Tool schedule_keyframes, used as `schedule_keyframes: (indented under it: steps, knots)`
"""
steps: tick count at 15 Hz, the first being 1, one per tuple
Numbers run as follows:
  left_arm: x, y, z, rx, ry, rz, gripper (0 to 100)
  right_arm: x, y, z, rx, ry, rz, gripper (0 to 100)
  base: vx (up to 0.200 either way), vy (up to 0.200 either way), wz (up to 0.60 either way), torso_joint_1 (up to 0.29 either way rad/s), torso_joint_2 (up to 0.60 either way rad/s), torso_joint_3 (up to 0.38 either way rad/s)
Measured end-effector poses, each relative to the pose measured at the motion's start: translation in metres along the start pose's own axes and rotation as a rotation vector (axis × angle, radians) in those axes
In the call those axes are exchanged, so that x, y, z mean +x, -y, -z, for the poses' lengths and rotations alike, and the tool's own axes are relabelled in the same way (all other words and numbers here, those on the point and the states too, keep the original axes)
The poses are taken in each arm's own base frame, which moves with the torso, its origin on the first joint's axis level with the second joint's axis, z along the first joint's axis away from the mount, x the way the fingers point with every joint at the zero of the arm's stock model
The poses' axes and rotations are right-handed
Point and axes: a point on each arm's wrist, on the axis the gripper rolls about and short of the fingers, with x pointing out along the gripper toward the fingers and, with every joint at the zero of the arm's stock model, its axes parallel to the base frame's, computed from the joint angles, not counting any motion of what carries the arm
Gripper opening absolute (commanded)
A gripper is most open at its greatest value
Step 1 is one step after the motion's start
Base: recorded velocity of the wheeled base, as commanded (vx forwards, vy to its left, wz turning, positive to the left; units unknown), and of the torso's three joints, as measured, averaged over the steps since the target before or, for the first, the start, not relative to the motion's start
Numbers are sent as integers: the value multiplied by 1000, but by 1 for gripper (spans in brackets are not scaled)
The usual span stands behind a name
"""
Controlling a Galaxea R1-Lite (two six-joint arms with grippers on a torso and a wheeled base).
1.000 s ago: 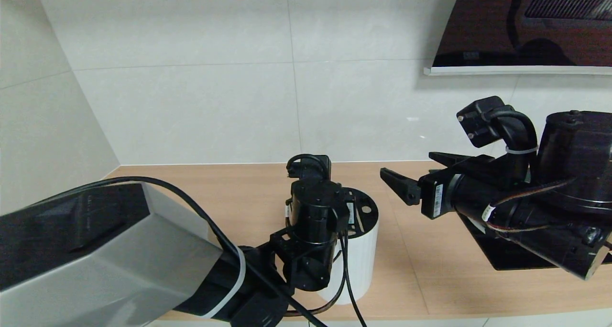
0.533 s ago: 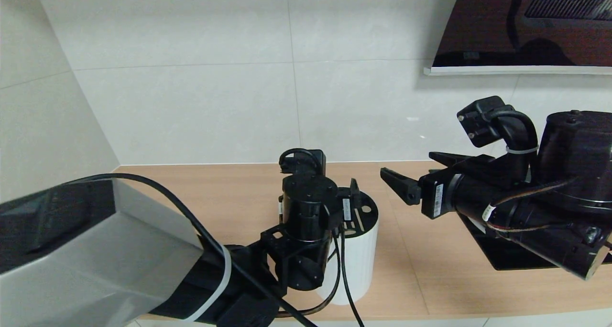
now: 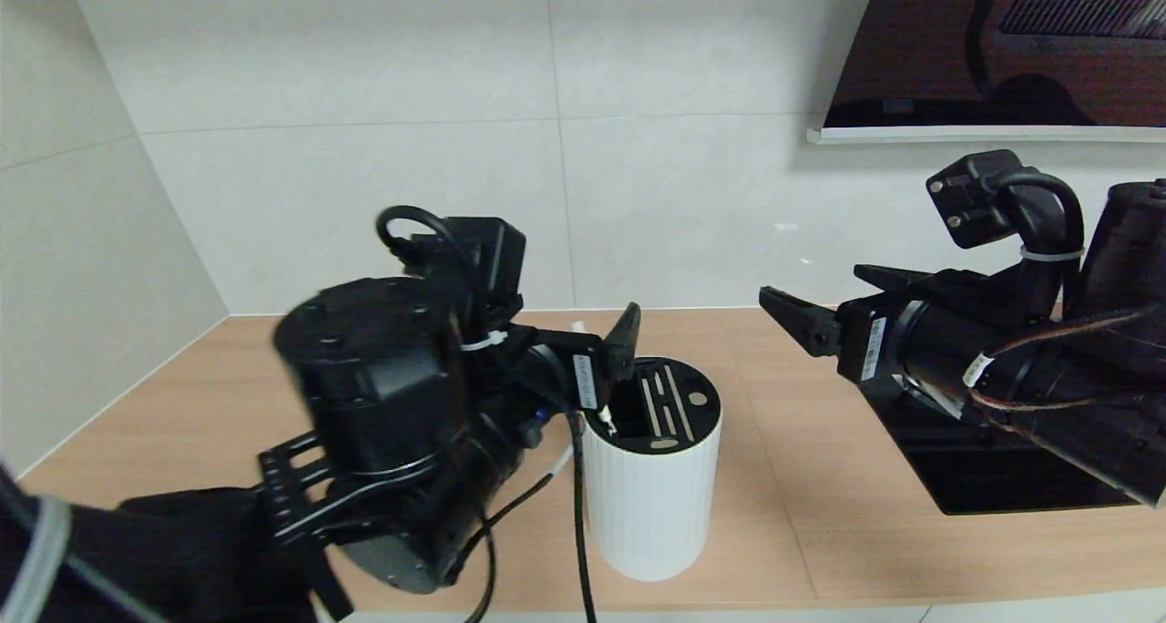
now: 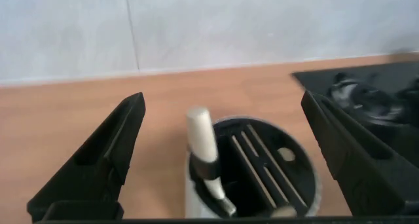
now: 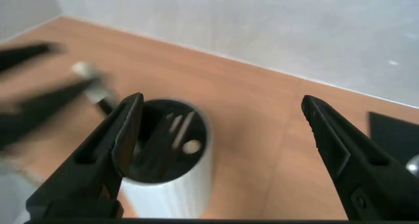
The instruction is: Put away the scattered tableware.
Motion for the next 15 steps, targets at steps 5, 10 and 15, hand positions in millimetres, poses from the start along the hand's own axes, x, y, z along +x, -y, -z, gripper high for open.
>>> schedule_keyframes:
  steps: [5, 10, 15]
  knots:
    - [-56, -54, -31, 8, 67, 33, 100, -21, 17, -5, 14, 30, 43, 100, 0, 0, 0, 0, 0, 0]
    - [-120, -103, -46, 75, 102, -96, 100, -80, 49, 12, 26, 47, 142, 100, 0, 0, 0, 0, 0, 0]
    - [-205, -139, -40, 150, 133, -262, 100, -169, 69, 10, 45, 176, 246, 100, 0, 0, 0, 0, 0, 0]
